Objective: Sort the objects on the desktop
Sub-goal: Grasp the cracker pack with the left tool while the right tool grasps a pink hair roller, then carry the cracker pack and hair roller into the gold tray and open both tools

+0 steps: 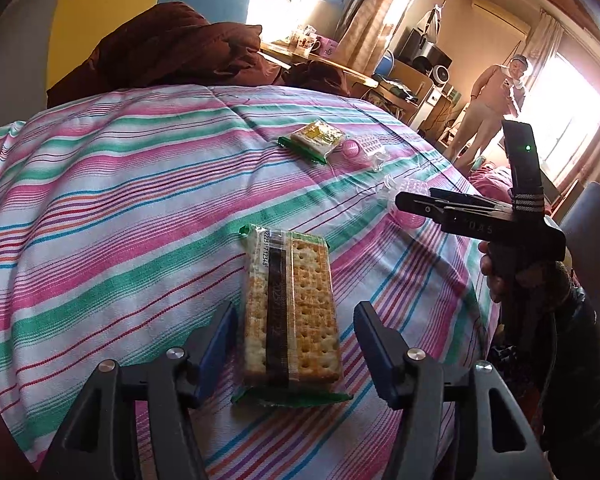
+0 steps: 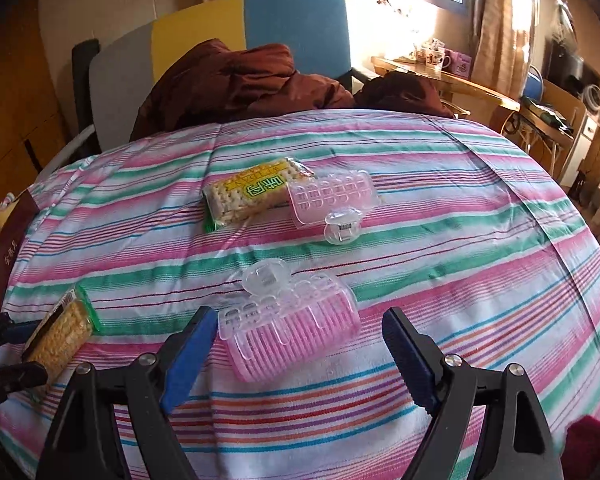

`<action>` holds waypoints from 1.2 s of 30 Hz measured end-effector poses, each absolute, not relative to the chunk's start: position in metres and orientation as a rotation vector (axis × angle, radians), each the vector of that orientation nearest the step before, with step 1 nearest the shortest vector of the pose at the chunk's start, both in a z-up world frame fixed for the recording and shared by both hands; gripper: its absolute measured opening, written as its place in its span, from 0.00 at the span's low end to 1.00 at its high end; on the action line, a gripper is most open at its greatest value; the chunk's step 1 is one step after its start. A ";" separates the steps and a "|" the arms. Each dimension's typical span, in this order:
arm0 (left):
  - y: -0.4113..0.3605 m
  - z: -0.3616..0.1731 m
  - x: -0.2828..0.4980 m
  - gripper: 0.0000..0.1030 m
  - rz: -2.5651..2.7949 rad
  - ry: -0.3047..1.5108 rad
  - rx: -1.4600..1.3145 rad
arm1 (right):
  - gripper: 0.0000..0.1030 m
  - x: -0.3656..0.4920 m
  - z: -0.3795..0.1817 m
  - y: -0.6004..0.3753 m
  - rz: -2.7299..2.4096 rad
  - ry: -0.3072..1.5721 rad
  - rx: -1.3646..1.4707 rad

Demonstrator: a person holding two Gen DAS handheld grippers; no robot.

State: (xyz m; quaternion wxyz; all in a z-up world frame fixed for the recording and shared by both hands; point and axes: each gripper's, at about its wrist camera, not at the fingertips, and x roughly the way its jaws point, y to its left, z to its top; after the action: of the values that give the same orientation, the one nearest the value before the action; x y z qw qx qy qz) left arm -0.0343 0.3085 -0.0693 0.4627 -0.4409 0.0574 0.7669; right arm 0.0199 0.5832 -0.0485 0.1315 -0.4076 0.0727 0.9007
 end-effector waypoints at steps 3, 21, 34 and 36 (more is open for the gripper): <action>0.316 -0.069 -0.033 0.60 1.900 0.190 -1.071 | 0.79 0.015 -0.052 0.578 2.618 0.160 -1.225; 0.266 -0.059 -0.009 0.49 1.965 0.139 -1.002 | 0.68 0.036 -0.045 0.496 2.736 0.230 -1.175; 0.150 -0.004 0.006 0.49 2.184 -0.068 -0.894 | 0.68 0.024 -0.036 0.404 2.927 0.279 -1.156; 0.124 0.001 0.002 0.49 2.243 -0.114 -0.898 | 0.68 0.021 -0.032 0.387 2.967 0.260 -1.157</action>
State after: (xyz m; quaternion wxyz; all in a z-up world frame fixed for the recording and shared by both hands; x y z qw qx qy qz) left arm 0.0018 0.1241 0.0008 0.3538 -0.3472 -0.0440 0.8674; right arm 0.0206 0.3865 -0.0323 -0.0265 -0.3619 0.0813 0.9283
